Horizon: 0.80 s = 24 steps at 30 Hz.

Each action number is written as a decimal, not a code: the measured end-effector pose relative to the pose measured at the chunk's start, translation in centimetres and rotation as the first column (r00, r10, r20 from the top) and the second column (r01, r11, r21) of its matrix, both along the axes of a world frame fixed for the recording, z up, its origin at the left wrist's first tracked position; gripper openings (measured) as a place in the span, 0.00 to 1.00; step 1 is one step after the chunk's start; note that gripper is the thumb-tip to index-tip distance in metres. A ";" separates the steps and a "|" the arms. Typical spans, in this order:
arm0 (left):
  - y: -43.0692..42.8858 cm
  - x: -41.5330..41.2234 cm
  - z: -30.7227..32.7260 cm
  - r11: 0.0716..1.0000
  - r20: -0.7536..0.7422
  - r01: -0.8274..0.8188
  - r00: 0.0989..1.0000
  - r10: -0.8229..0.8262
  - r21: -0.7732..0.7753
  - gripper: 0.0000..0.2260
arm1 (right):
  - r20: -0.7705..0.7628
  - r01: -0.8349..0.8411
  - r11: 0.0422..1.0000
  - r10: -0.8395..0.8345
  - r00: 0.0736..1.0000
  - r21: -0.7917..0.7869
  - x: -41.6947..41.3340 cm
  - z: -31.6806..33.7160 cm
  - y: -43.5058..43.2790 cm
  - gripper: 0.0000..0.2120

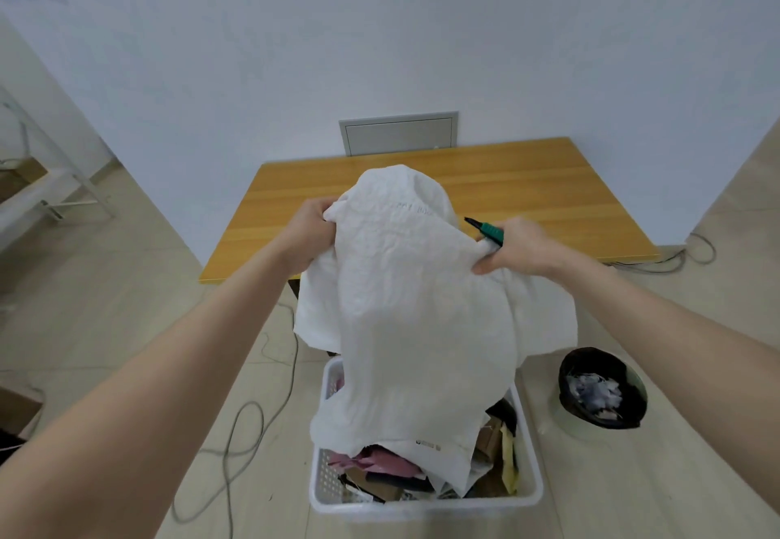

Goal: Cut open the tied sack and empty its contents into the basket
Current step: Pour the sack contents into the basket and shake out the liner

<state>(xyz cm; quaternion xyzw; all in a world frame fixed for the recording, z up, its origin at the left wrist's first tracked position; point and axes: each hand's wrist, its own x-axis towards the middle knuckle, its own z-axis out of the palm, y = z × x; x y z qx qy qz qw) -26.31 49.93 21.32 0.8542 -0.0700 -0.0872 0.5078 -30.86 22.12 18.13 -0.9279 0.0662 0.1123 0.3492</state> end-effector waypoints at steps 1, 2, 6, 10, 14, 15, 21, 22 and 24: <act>0.2 0.1 -0.2 1.000 0.007 -0.013 1.000 0.013 0.014 0.14 | 0.009 0.013 1.000 -0.012 1.000 -0.016 -0.1 -0.1 0.2 0.12; 0.5 0.2 -0.2 0.999 0.023 -0.031 0.999 0.030 0.035 0.12 | 0.021 0.026 0.999 -0.026 0.999 -0.022 -0.1 0.1 0.3 0.14; 2.4 0.9 -0.4 0.977 0.124 -0.162 0.981 0.146 0.136 0.06 | 0.176 0.149 0.988 -0.154 0.972 0.040 0.2 1.2 -0.2 0.15; 3.0 0.7 -0.6 0.894 0.202 -0.153 0.977 0.073 0.420 0.11 | 0.179 0.142 0.986 -0.124 0.976 -0.090 0.0 1.3 0.1 0.11; 3.0 0.8 -0.2 0.883 0.237 -0.199 0.966 0.103 0.426 0.05 | 0.259 0.207 0.977 -0.188 0.947 -0.047 0.2 1.8 0.2 0.11; 3.1 0.8 -0.2 0.869 0.227 -0.176 0.971 0.075 0.462 0.03 | 0.237 0.189 0.978 -0.165 0.957 -0.083 0.1 1.8 0.2 0.09; 3.4 1.1 0.6 0.785 0.212 -0.171 0.976 0.053 0.595 0.05 | 0.237 0.211 0.972 -0.181 0.954 -0.107 0.5 2.2 0.3 0.11; 3.4 1.2 0.7 0.760 0.219 -0.190 0.974 0.064 0.622 0.05 | 0.247 0.228 0.968 -0.196 0.949 -0.107 0.6 2.2 0.3 0.11; 3.4 1.2 0.9 0.701 0.241 -0.235 0.966 0.092 0.673 0.06 | 0.266 0.274 0.957 -0.241 0.933 -0.092 0.8 2.2 0.3 0.12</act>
